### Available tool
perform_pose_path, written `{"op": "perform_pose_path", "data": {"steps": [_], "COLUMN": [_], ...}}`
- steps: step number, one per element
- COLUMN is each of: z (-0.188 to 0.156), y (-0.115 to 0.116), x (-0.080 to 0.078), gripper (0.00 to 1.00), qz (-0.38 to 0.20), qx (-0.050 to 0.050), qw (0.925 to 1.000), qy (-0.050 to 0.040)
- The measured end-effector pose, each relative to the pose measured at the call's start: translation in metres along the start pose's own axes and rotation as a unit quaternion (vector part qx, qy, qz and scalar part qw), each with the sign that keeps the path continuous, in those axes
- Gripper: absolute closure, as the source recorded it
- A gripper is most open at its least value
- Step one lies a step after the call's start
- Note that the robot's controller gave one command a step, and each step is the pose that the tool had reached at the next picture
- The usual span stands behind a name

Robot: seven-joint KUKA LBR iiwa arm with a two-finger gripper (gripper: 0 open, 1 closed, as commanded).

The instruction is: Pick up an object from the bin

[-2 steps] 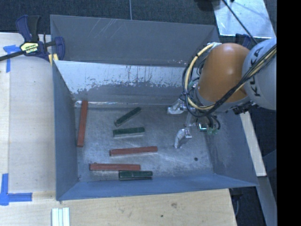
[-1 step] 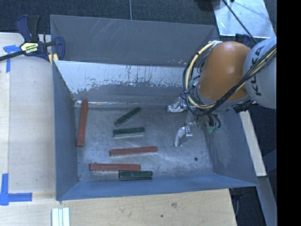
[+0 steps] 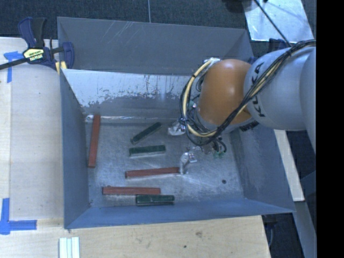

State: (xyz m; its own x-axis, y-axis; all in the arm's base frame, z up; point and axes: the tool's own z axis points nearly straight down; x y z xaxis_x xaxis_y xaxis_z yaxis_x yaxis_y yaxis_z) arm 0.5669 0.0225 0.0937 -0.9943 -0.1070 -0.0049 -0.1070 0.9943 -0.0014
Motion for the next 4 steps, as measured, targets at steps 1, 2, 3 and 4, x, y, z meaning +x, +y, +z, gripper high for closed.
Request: {"op": "perform_pose_path", "data": {"steps": [1,2,3,4], "z": [-0.013,-0.005,0.013,0.015], "y": [0.031,0.057,0.054,0.076], "x": [0.004,0.008,0.011,-0.072], "gripper": [0.00,0.00,0.00,1.00], "qz": [-0.037,-0.035,-0.072,-0.103], "qx": [0.000,-0.001,-0.001,-0.001], "qw": [0.9993,0.9994,0.9974,0.9947], "qy": [-0.0001,0.0027,0.0020,-0.0062]}}
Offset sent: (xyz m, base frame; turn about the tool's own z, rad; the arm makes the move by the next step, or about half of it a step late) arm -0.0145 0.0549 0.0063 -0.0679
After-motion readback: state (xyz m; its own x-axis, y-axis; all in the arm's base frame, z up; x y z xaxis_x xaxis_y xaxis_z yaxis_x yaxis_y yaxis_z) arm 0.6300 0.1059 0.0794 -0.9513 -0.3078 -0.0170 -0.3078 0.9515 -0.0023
